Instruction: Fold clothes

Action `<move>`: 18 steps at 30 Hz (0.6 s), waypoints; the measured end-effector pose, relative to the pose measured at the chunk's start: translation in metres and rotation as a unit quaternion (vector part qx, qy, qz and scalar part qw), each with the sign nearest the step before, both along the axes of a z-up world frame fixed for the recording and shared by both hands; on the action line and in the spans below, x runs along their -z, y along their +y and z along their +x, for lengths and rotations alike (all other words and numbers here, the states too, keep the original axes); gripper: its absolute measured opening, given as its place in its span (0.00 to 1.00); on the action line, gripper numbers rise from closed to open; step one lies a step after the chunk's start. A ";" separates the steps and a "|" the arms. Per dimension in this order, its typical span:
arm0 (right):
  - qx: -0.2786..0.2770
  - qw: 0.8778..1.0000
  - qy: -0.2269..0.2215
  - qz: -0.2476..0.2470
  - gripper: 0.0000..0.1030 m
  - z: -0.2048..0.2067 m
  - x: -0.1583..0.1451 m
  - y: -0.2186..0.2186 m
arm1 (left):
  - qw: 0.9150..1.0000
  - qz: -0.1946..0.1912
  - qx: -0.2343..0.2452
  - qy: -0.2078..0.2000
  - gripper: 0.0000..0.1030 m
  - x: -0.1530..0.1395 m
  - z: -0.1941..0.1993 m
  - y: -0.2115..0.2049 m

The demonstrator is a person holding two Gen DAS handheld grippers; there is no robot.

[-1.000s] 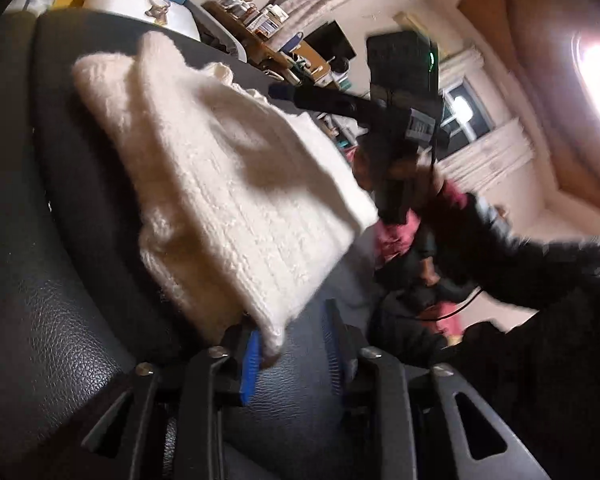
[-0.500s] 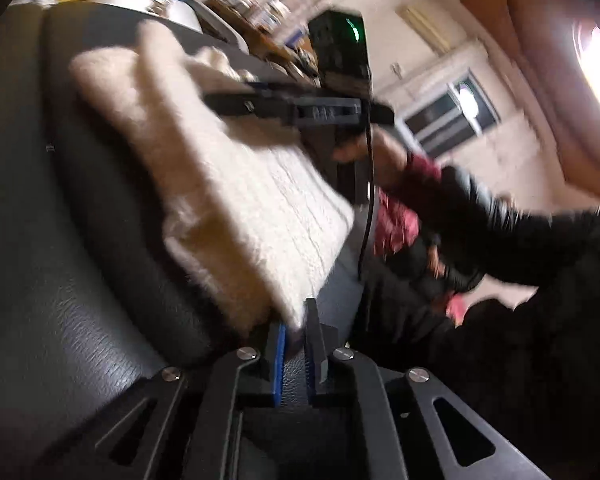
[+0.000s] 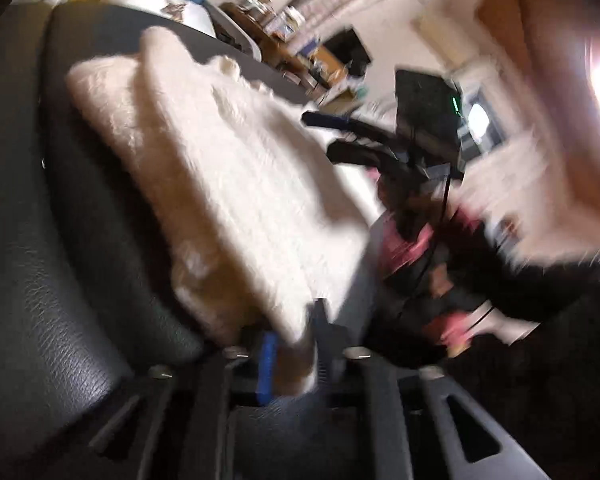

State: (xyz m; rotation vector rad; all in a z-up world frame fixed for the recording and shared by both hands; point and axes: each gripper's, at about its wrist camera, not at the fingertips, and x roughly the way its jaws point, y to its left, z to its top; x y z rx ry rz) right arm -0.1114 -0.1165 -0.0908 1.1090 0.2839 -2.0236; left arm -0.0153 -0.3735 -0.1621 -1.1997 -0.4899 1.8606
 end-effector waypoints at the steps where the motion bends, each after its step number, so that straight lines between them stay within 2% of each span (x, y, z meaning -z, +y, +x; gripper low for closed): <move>1: 0.012 1.000 0.000 0.020 1.00 0.000 0.009 0.005 | 1.000 -0.002 -0.002 -0.001 0.07 0.002 0.001 -0.001; 5: 0.025 0.998 0.056 0.025 1.00 0.007 0.040 0.015 | 0.999 -0.028 -0.020 -0.013 0.07 -0.002 0.002 0.003; 7: 0.023 0.998 0.056 0.023 1.00 0.005 0.041 0.014 | 0.999 -0.031 -0.033 -0.031 0.09 -0.005 0.003 -0.003; 9: 0.022 0.998 0.053 0.008 1.00 0.001 0.041 0.016 | 0.997 -0.041 -0.051 -0.031 0.18 -0.013 0.008 -0.004; 11: 0.024 0.999 0.046 -0.009 1.00 -0.001 0.039 0.020 | 0.996 -0.051 -0.072 -0.029 0.18 -0.023 0.016 -0.011; 13: 0.032 0.999 0.034 -0.025 1.00 0.000 0.031 0.029 | 0.994 -0.031 -0.101 -0.008 0.18 -0.038 0.024 -0.016; 16: 0.030 0.998 0.031 -0.056 1.00 0.014 0.004 0.053 | 0.992 0.024 -0.123 0.028 0.22 -0.058 0.026 -0.008; 18: 0.024 0.998 0.042 -0.038 1.00 0.030 -0.008 0.070 | 0.993 0.020 -0.112 0.041 0.22 -0.061 0.013 0.023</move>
